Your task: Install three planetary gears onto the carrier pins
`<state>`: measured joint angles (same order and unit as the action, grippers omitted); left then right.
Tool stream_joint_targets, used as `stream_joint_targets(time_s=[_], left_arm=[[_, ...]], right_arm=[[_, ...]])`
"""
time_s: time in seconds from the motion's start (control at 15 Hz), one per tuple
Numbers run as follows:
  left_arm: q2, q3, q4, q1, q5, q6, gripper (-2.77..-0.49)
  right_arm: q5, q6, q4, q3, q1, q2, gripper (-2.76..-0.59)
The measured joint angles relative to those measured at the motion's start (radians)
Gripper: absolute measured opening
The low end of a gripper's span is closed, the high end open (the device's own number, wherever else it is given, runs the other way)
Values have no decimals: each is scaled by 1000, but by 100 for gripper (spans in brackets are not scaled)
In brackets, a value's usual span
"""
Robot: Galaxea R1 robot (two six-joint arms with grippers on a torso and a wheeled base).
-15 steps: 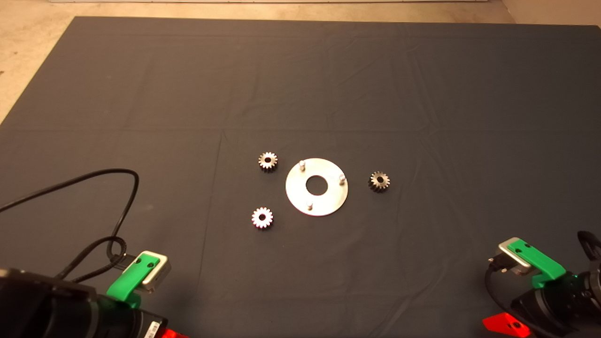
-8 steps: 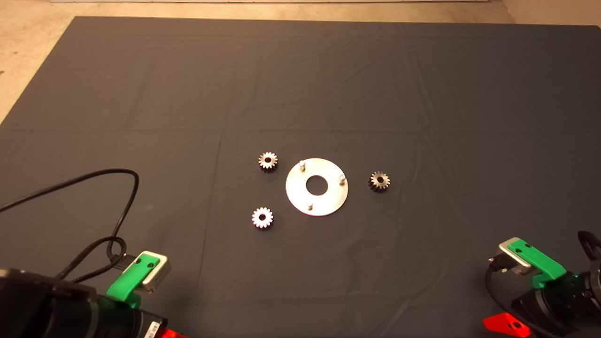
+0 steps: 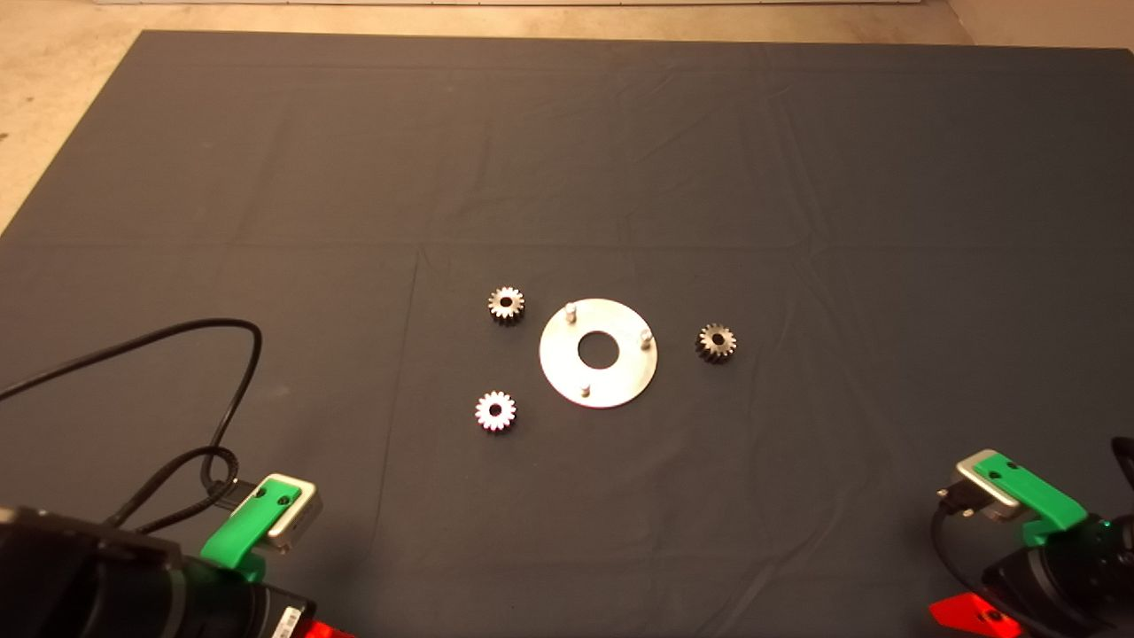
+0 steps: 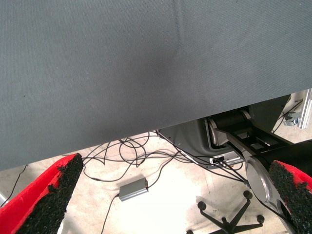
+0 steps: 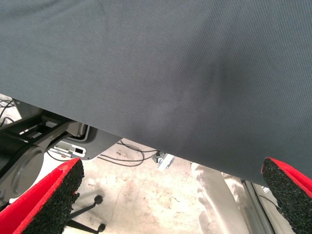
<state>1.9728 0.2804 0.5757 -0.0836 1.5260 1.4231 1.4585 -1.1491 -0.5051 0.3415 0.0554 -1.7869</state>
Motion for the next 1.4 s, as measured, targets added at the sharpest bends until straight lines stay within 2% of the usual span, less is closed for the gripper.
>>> stream_joint_targets(time_s=[0.13,0.2,0.4,0.53,0.8,1.07,1.13,1.33,1.4], left_arm=[[2,0,0,0,0,2,-50],[2,0,0,0,0,2,-50],[2,0,0,0,0,3,-50],[2,0,0,0,0,5,-50],[5,0,0,0,0,13,-50],[17,0,1,0,0,24,-50],[22,0,1,0,0,25,-50],[29,0,1,0,1,30,-50],[33,0,1,0,0,32,-50]], right_arm=[[-3,0,-1,0,4,-12,-63],[-6,0,-3,0,19,-22,-63],[-3,0,-10,0,77,-83,-63],[-3,0,-10,18,91,-152,-63],[-1,-1,-11,110,108,-285,-63],[1,-1,-12,229,176,-345,-63],[1,-1,-13,255,184,-366,-63],[-1,7,-13,327,197,-448,-63],[-5,9,-13,338,200,-464,-63]])
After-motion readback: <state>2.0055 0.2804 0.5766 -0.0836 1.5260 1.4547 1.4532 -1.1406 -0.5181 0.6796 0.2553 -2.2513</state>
